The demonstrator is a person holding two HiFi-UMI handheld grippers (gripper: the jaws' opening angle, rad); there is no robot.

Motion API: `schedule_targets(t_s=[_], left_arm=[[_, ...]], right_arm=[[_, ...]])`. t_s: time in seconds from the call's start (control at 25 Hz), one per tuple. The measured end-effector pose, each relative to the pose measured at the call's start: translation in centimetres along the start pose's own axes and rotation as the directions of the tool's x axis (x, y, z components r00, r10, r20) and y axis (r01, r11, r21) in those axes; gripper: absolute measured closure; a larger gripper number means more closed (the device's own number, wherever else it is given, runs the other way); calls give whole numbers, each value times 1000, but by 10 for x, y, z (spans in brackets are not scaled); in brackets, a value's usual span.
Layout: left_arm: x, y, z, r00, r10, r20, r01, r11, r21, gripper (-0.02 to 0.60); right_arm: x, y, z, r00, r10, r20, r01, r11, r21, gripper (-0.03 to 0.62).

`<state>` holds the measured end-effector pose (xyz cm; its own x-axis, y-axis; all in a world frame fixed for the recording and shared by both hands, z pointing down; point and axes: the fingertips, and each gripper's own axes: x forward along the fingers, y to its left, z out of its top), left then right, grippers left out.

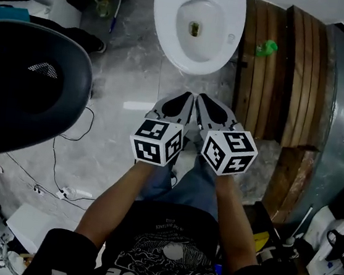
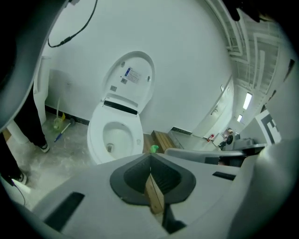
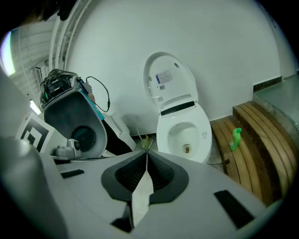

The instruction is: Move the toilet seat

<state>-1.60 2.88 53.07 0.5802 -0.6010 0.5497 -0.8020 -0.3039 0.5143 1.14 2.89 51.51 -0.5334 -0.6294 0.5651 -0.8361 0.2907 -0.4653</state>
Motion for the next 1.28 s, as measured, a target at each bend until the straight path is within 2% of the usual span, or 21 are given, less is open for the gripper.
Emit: schedule_targets(t_s=[0.28, 0.52, 0.68, 0.88, 0.96, 1.04, 1.12, 1.2, 1.28], left_arm=[[49, 37, -27, 993, -120, -6, 118, 981, -153, 568], [92, 71, -58, 983, -185, 8, 179, 939, -295, 566], [114, 94, -82, 983, -184, 9, 176, 922, -346, 565], [141, 115, -100, 973, -227, 33, 223, 903, -366, 561], [149, 126, -103, 973, -225, 45, 226, 897, -380, 516], [155, 136, -106, 974, -221, 57, 225, 890, -397, 475], [160, 143, -111, 976, -211, 60, 217, 884, -415, 448], [165, 147, -115, 977, -204, 65, 212, 877, -432, 417], [171, 148, -118, 972, -218, 84, 232, 858, -459, 355]], right_arm=[[43, -47, -29, 998, -24, 59, 15, 991, 135, 572], [83, -83, -63, 994, -36, 102, 9, 966, 259, 572], [106, -99, -84, 993, -15, 118, -21, 952, 304, 572], [126, -124, -98, 983, 0, 182, -67, 930, 362, 569], [135, -131, -105, 981, 6, 196, -81, 923, 375, 563], [140, -137, -112, 980, 16, 199, -95, 913, 396, 500], [144, -144, -119, 979, 23, 201, -108, 900, 423, 484], [147, -150, -121, 974, 42, 222, -140, 883, 448, 474], [152, -154, -118, 963, 74, 261, -193, 861, 470, 440]])
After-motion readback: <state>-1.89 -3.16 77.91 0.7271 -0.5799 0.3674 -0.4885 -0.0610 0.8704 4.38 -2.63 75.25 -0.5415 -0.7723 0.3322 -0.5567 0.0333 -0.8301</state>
